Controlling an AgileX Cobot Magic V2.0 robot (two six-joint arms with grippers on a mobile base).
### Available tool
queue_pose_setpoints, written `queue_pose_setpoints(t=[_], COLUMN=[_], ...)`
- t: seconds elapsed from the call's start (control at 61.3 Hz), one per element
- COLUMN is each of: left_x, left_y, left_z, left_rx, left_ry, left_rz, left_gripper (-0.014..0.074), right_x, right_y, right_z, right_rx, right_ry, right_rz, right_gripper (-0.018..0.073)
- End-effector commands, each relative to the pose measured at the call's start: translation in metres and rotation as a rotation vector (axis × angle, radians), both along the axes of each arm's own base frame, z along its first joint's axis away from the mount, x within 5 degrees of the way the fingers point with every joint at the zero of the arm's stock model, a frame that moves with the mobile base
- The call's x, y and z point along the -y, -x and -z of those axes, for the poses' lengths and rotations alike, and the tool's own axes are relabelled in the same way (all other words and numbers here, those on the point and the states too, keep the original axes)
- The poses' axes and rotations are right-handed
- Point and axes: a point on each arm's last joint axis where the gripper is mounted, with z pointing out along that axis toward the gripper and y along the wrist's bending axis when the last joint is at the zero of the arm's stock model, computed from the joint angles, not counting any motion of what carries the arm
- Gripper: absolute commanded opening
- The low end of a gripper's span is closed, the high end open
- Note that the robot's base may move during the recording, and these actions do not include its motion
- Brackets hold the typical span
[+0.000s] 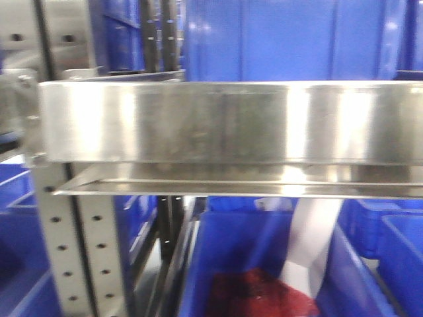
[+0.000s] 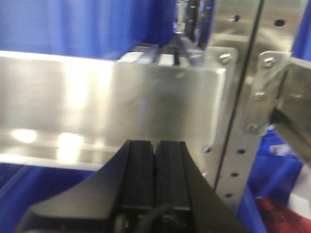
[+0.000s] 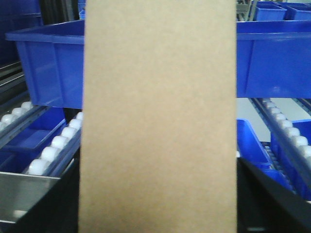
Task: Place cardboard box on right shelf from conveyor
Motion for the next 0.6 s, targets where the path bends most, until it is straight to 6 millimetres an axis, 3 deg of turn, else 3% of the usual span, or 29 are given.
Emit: queue_pose_setpoints(t=[0.0, 0.587], left_x=[-0.0005, -0.0005], left_y=[0.0006, 0.0005], left_z=[-0.0053, -0.0052], left_rx=[0.09, 0.088], left_ry=[0.009, 0.009], left_rz=[-0.005, -0.005], left_gripper=[-0.0116, -0.0116], right_x=[-0.0002, -0.0002], right_y=[-0.0012, -0.0012], right_z=[-0.0163, -0.0163], right_rx=[0.116, 0.116], right_ry=[0.014, 0.014], right_rz=[0.001, 0.001], right_gripper=[0.0153, 0.0153])
